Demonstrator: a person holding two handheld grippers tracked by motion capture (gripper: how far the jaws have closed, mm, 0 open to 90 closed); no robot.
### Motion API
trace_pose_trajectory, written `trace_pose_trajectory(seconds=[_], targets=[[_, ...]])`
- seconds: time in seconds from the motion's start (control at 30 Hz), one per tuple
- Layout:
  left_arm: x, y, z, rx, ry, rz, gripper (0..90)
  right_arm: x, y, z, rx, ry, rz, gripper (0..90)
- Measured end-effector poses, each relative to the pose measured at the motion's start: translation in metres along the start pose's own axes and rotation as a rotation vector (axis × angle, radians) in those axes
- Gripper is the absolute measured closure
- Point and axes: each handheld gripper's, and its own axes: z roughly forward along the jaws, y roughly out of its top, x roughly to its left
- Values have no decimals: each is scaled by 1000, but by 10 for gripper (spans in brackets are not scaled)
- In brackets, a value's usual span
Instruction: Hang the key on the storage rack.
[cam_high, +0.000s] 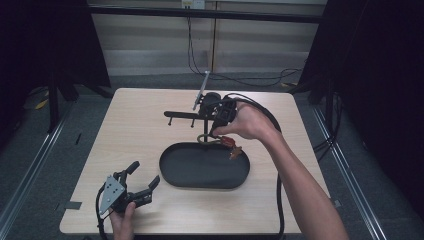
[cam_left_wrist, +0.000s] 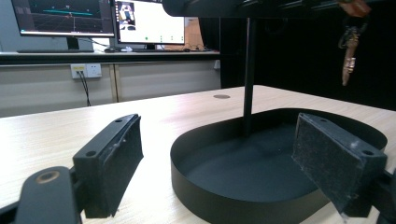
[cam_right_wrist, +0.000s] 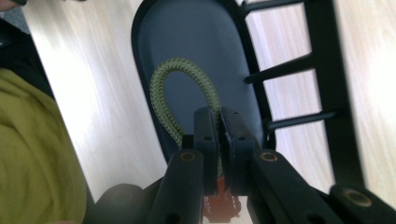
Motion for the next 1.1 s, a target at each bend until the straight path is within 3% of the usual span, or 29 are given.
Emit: trace_pose_trajectory(seconds=[0.23, 0.3, 0.47, 0.6, 0.8, 1.1], targets=[[0, 0, 0, -3, -6, -1, 157, -5, 11, 4, 21, -17, 0, 861], [0, 0, 0, -3, -4, -5, 157, -7, 14, 0, -1, -17, 5, 861], [0, 0, 0, -3, -4, -4, 157, -15, 13, -9, -9, -29, 30, 861], [-1, 0, 0, -4, -4, -9, 157, -27, 8, -6, 10, -39, 66, 861], [0, 0, 0, -3, -8, -2, 157, -32, 5, -3, 4, -53, 76, 860], [0, 0, 0, -4, -4, -8, 157, -33, 6, 0, 2, -38, 79, 855]])
